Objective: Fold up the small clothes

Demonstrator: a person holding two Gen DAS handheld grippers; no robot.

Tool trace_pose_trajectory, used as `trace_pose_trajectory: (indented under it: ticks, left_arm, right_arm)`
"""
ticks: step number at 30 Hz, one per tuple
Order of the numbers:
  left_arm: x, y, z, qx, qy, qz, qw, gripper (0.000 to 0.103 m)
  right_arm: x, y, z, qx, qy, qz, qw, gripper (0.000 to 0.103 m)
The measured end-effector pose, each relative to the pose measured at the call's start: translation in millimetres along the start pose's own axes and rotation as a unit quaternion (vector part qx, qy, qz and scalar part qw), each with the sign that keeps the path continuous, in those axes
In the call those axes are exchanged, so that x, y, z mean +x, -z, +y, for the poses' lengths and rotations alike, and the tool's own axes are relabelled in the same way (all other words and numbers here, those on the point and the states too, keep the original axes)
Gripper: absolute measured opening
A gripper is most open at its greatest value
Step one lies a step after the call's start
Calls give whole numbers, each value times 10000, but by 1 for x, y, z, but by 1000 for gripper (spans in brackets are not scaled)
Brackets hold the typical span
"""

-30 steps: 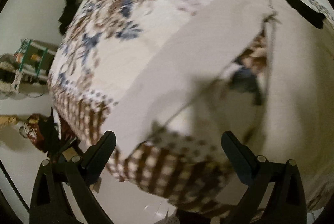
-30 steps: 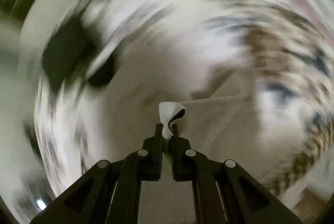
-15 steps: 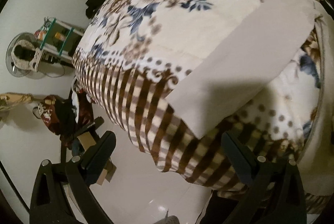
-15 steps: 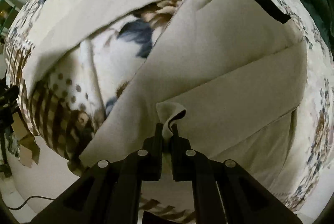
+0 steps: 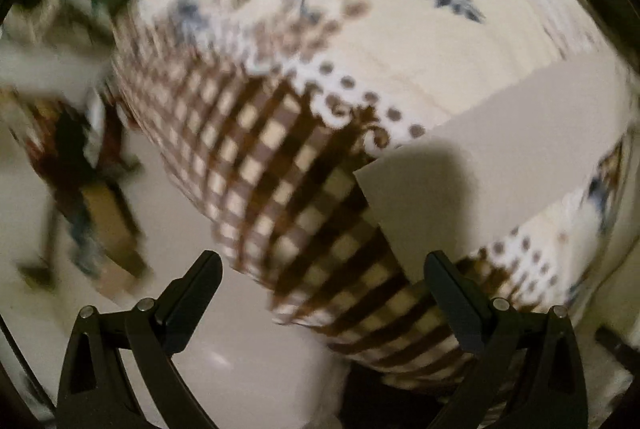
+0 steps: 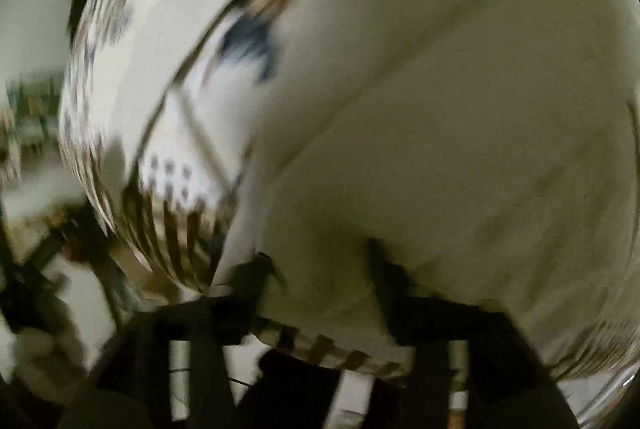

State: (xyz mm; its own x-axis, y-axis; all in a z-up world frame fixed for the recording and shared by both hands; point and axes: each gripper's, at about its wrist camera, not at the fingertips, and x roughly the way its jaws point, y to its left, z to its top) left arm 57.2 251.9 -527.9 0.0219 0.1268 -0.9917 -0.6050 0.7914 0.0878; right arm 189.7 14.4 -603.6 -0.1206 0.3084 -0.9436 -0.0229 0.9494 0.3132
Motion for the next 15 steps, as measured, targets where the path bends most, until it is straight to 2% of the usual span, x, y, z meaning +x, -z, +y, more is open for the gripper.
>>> trace_pose_trajectory:
  ticks: [1,2,3,4,6,7,9,10,11,13,15]
  left_arm:
    - [14,-5,10,-370,442,256,9980,103]
    - [23,-7,14,-594,720,384,9949,103]
    - [32,-9,17,-815,1033,503,9900,102]
    - [42,-12,17,-1095,1437,592,9818,101]
    - [50,-17,11,-1289,1750,556,9745,90]
    - [52,-22,1,-1316,1735,437,9750,82]
    - [49,-27,-13,-1156,1384,213,9834,30]
    - [43,-29,-26,-941,917,64,9913,21]
    - [36,-29,-35,-755,632,-68,9951,8]
    - [14,-24,-62,-222,57,-387,9990,5]
    - [-14,-15,-89,338,-151,-777,9963,5]
  right_arm:
    - [-7,-1,-14,154,37,-72,9998,59]
    - [-13,-1,-29,305,106,-135,9994,59]
    - [-18,1,-45,472,217,-190,9985,59]
    - [-21,1,-56,598,314,-211,9975,59]
    - [-25,3,-84,938,499,-203,9941,59]
    - [-28,-2,-94,1067,515,-210,9927,59]
    - [-30,6,-112,1297,570,-224,9897,59]
    - [-30,11,-117,1378,580,-239,9885,59]
    - [-31,12,-123,1433,579,-244,9877,59]
    - [-32,22,-128,1528,565,-226,9864,59]
    - [-36,37,-136,1614,496,-229,9854,59]
